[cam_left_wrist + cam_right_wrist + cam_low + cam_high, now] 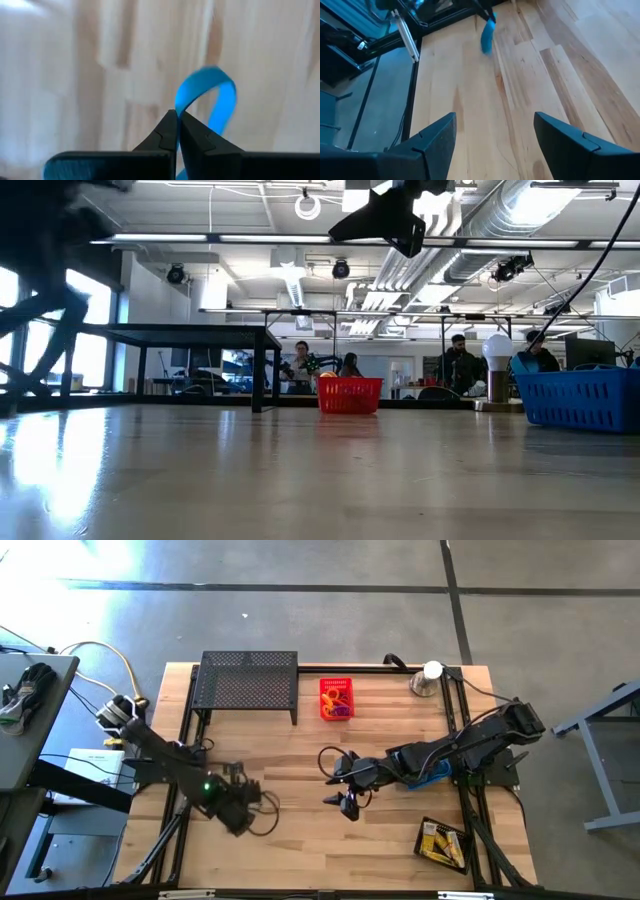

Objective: Pick & Place Office Desk Supplies
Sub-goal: Put the blue rubber band into the blue bin

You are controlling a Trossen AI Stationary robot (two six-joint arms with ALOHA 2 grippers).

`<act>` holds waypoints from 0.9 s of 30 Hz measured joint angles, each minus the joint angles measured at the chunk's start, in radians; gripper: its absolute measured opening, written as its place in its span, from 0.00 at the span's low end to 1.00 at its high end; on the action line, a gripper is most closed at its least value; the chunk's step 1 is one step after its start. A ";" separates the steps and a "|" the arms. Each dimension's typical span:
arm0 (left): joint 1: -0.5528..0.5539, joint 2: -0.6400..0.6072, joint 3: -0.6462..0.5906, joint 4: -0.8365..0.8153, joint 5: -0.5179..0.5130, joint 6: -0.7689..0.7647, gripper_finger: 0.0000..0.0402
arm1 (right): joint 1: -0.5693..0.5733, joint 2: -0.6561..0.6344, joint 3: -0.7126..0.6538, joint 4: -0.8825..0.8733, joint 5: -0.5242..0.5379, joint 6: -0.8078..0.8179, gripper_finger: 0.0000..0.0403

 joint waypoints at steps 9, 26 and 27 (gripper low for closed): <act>0.170 -0.029 0.181 0.097 -0.183 0.028 0.00 | -0.003 0.000 0.000 0.008 0.064 0.000 0.63; 0.323 -0.029 0.195 0.520 -0.083 0.115 0.00 | -0.007 -0.010 0.001 -0.118 0.102 0.053 0.63; 0.331 -0.029 0.195 0.525 -0.083 0.113 0.00 | -0.008 -0.010 0.001 -0.112 0.100 0.053 0.63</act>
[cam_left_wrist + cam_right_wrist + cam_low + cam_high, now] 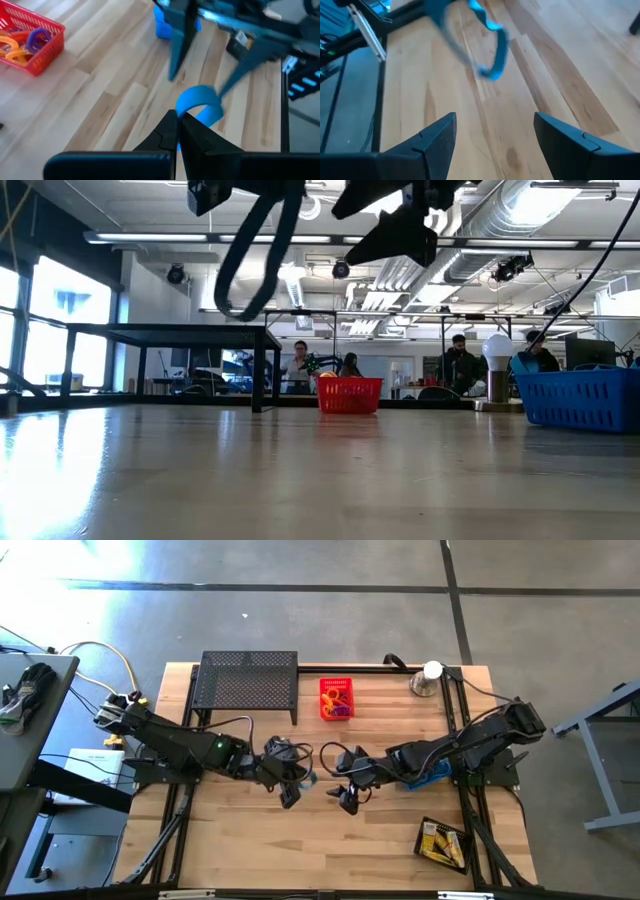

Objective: Pick & Place Office Desk Supplies
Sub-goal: Put the blue rubber band into the blue bin

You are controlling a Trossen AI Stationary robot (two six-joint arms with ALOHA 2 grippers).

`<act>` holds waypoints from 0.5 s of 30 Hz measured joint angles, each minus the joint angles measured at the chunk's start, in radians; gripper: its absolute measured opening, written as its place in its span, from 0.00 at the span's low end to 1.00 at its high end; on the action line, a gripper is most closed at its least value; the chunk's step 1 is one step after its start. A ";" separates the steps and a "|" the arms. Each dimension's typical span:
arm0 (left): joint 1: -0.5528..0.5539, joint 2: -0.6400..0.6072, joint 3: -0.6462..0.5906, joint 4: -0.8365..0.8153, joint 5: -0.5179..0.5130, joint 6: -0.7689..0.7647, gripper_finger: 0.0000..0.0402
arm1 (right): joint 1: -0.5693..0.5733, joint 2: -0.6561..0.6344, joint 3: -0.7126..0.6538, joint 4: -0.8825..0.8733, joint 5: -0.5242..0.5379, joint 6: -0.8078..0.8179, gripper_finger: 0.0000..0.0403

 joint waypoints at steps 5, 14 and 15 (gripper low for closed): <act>0.027 0.000 0.000 0.028 -0.001 -0.003 0.00 | -0.020 0.006 0.000 0.072 -0.002 -0.077 0.63; 0.036 0.000 0.000 0.044 0.031 -0.003 0.00 | -0.065 0.006 0.000 0.183 0.097 -0.244 0.63; 0.036 0.001 0.000 0.044 0.031 -0.003 0.00 | -0.075 0.006 0.000 0.189 0.065 -0.246 0.63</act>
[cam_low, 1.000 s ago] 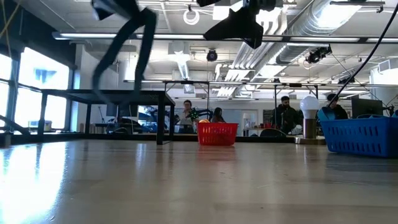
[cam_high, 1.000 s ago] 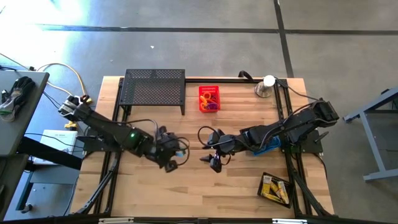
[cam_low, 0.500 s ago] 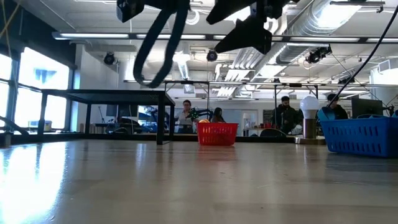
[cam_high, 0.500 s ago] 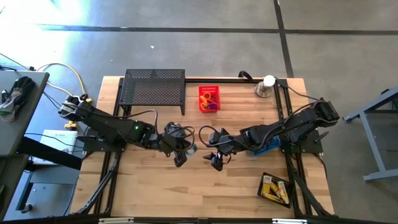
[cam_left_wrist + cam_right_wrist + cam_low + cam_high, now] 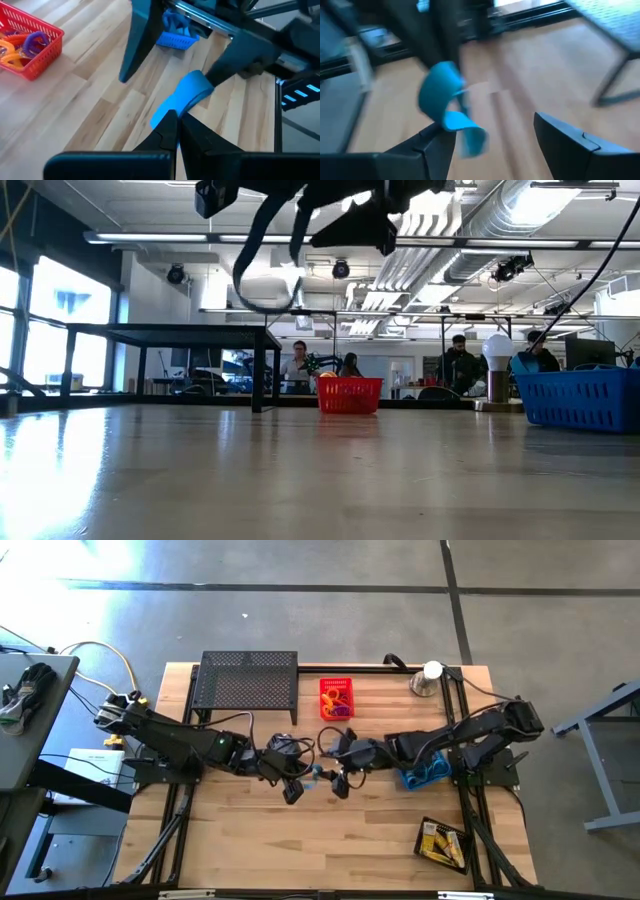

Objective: Pick & Place Office Desk Supplies
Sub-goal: Put the blue rubber band into the blue bin

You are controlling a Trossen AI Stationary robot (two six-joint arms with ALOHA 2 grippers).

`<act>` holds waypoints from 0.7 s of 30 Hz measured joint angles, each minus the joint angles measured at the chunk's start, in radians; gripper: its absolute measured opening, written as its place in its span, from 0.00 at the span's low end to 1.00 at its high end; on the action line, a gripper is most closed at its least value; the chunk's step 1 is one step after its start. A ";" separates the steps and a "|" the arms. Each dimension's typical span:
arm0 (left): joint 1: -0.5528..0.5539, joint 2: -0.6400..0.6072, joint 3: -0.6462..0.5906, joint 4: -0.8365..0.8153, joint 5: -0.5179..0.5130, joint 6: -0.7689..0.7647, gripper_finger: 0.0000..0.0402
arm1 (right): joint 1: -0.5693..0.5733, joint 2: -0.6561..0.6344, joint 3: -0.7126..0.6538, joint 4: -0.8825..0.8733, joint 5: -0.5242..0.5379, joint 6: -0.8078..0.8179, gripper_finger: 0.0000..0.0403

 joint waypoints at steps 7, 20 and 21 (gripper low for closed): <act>0.000 0.001 0.000 -0.001 0.006 0.012 0.00 | -0.026 0.038 -0.002 0.066 -0.207 -0.026 0.61; 0.000 0.001 0.000 -0.004 0.007 0.016 0.00 | -0.041 0.088 -0.001 0.151 -0.317 -0.035 0.20; 0.000 0.001 0.000 -0.005 0.007 0.020 0.00 | -0.044 0.088 -0.001 0.148 -0.333 -0.041 0.16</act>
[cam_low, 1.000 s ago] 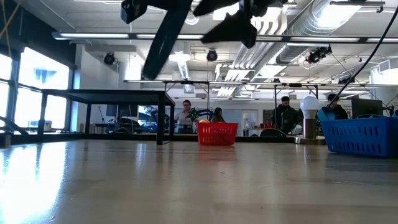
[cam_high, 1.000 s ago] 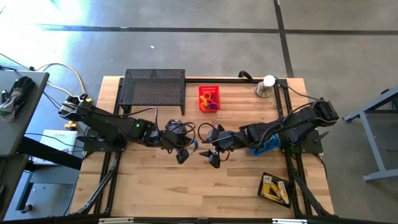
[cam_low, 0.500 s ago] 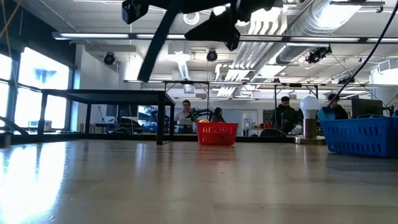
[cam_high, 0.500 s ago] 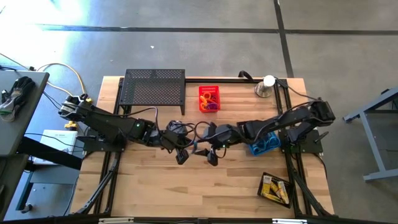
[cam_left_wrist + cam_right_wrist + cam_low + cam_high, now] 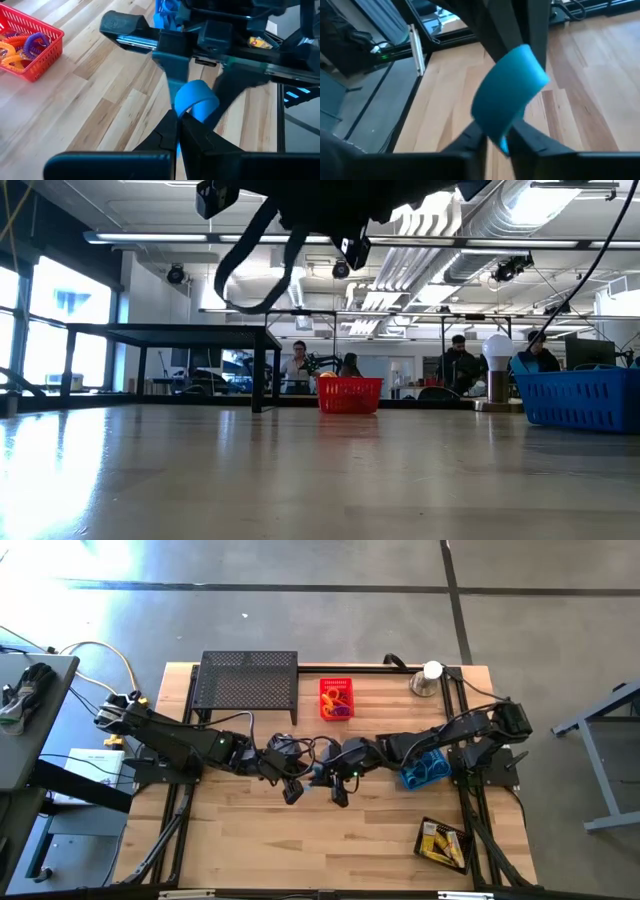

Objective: Pick & Place Office Desk Supplies
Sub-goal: Put the blue rubber band into the blue bin

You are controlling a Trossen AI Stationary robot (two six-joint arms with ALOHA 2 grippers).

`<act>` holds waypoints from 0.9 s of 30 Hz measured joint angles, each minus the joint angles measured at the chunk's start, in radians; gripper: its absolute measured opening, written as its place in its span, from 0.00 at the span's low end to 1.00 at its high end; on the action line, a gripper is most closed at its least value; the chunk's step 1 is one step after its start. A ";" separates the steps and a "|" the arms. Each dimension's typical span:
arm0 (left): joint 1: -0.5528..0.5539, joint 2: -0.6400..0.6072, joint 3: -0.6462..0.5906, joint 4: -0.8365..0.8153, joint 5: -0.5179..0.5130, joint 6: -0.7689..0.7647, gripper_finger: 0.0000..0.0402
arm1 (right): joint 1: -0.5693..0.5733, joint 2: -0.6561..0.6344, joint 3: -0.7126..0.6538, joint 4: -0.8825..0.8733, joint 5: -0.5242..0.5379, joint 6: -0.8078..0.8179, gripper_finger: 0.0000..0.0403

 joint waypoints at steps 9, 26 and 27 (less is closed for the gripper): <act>0.000 0.000 0.000 -0.001 0.000 0.002 0.00 | 0.000 0.000 0.000 -0.002 -0.053 -0.002 0.01; -0.030 0.001 0.000 0.049 -0.001 0.114 0.38 | 0.000 -0.009 0.000 -0.124 -0.052 0.001 0.01; -0.031 0.001 0.000 0.048 -0.001 0.108 0.40 | 0.000 -0.016 0.000 -0.146 -0.048 0.001 0.01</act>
